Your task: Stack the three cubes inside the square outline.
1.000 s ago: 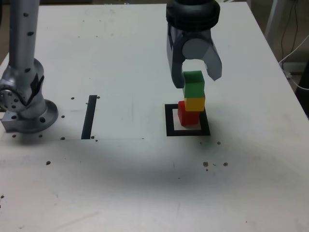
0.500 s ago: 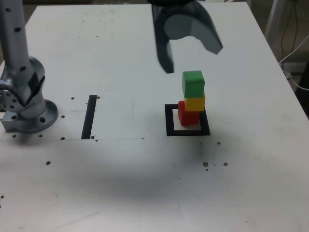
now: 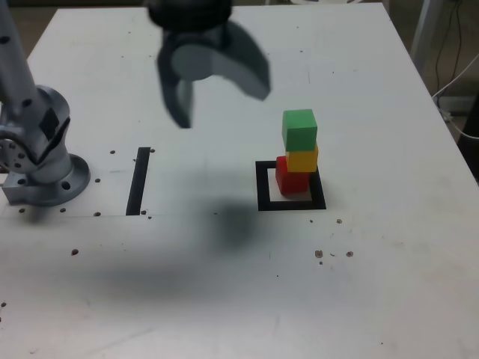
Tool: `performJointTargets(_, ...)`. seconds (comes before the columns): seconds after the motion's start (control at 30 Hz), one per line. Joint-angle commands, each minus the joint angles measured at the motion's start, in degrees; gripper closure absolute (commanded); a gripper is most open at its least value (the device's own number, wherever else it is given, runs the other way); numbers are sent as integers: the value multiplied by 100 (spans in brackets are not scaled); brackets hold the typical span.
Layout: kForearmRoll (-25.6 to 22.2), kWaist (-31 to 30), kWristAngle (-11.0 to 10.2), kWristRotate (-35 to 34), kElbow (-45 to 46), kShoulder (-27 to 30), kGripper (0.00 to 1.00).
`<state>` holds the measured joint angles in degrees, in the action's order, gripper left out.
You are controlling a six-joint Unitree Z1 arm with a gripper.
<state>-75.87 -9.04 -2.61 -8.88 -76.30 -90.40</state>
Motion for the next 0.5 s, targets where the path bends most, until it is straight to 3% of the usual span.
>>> performJointTargets(0.0,238,-10,-59,9,815,310,0)
performJointTargets(0.2,485,-43,-130,9,1753,521,0)
performJointTargets(0.47,1088,-72,50,9,2710,575,0)
